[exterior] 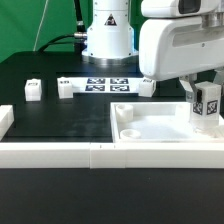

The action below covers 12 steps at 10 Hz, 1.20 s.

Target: Assemble one leg

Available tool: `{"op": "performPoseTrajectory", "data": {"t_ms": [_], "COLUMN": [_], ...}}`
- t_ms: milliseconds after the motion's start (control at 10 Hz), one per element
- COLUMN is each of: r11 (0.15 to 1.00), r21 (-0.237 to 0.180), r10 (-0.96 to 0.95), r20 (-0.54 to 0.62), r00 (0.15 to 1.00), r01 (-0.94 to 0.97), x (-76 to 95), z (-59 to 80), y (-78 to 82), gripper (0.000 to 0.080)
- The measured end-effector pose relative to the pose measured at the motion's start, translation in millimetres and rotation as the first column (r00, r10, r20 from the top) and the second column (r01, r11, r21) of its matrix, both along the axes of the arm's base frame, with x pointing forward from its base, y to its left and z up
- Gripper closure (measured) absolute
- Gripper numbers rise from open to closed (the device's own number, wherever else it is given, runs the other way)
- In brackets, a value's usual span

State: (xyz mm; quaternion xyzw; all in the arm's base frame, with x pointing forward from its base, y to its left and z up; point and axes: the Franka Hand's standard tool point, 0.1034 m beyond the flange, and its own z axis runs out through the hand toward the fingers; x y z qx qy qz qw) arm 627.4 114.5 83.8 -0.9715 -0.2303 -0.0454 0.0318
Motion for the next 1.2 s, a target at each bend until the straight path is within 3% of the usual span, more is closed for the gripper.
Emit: {"op": "performPoseTrajectory", "data": {"t_ms": [300,600,900,1200], "r11": [0.999,0.941,0.687,0.382], "r21": [0.004,0.054,0.091,0.08], "r10": [-0.033,-0.333,-0.719,-0.917], "r20": [-0.004,-0.013,-0.06,-0.093], "r00": [0.999,0.943,0.692,0.388], "r01": [0.033,0.334,0.721,0.921], "x": [-0.2,1.9,3.7,4.4], "z": [-0.3,-2.4,-4.0,-5.0], "y": [0.4,2.7,3.0,6.5], "gripper": [0.0505,0.0505,0.0504,0.0502]}}
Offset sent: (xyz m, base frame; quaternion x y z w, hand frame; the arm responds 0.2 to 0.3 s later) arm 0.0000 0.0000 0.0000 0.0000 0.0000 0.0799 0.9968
